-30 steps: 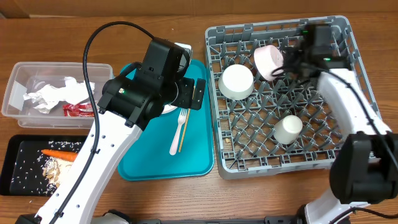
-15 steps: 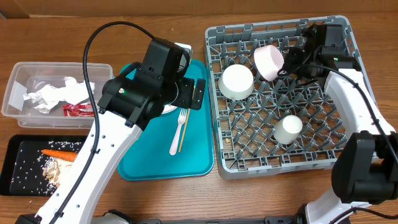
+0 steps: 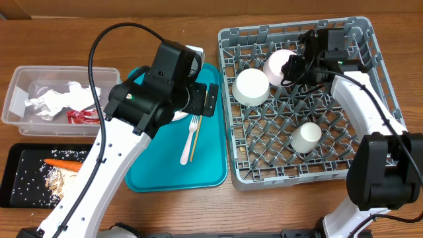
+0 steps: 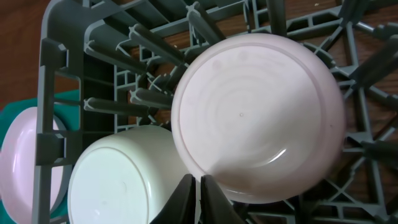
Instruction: Sort waste into correct bins and load items into the dishwasher
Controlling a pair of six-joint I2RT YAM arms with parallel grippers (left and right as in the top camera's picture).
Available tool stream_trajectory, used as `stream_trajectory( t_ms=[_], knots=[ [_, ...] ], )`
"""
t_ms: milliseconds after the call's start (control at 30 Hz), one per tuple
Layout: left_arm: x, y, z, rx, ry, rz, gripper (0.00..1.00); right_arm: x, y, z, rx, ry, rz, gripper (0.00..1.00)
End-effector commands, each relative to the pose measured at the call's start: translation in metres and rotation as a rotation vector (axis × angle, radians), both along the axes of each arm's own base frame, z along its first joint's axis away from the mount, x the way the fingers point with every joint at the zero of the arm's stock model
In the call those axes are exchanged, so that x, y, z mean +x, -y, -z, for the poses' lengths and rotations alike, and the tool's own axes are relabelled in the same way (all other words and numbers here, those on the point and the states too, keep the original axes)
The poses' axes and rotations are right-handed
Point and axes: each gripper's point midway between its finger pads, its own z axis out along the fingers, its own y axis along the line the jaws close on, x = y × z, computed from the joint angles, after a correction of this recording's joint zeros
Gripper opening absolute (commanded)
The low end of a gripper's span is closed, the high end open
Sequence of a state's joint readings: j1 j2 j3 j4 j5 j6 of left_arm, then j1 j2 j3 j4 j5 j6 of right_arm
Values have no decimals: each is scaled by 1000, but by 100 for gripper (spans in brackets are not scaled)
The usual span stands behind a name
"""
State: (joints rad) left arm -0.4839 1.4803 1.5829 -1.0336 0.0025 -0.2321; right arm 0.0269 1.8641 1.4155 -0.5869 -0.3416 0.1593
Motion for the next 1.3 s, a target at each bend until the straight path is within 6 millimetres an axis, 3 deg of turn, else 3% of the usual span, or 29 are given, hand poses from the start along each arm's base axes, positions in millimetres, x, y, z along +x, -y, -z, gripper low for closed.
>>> stream_trajectory(
  t_ms=[0,133,333,400,467,567,700,900,1033,1200,1267],
  knots=[
    [3,-2,-3,14,15,2,100,0,-3,-16,12,15,-18,8],
    [3,-2,-3,14,15,2,100,-15,-11,-46,47,11,-45,8],
    [3,-2,-3,14,16,2,100,-73,-61,-81,362,-121,-227,13],
    [3,-2,-3,14,16,2,100,-90,-63,-77,391,-210,-222,14],
    [3,-2,-3,14,16,2,100,-106,-62,-70,390,-296,-204,27],
    [3,-2,-3,14,15,2,100,-128,-58,-60,365,-417,-168,29],
    [3,-2,-3,14,16,2,100,-147,-58,-50,288,-486,-189,23],
    [3,-2,-3,12,14,4,100,-158,-81,-44,213,-488,-269,22],
    [3,-2,-3,12,14,4,100,-171,-92,-44,203,-523,-304,11],
    [7,-2,-6,15,36,-5,100,-183,-83,-35,109,-573,-291,11],
    [8,-17,0,78,31,-49,100,-182,-84,-35,109,-572,-290,12]
  ],
)
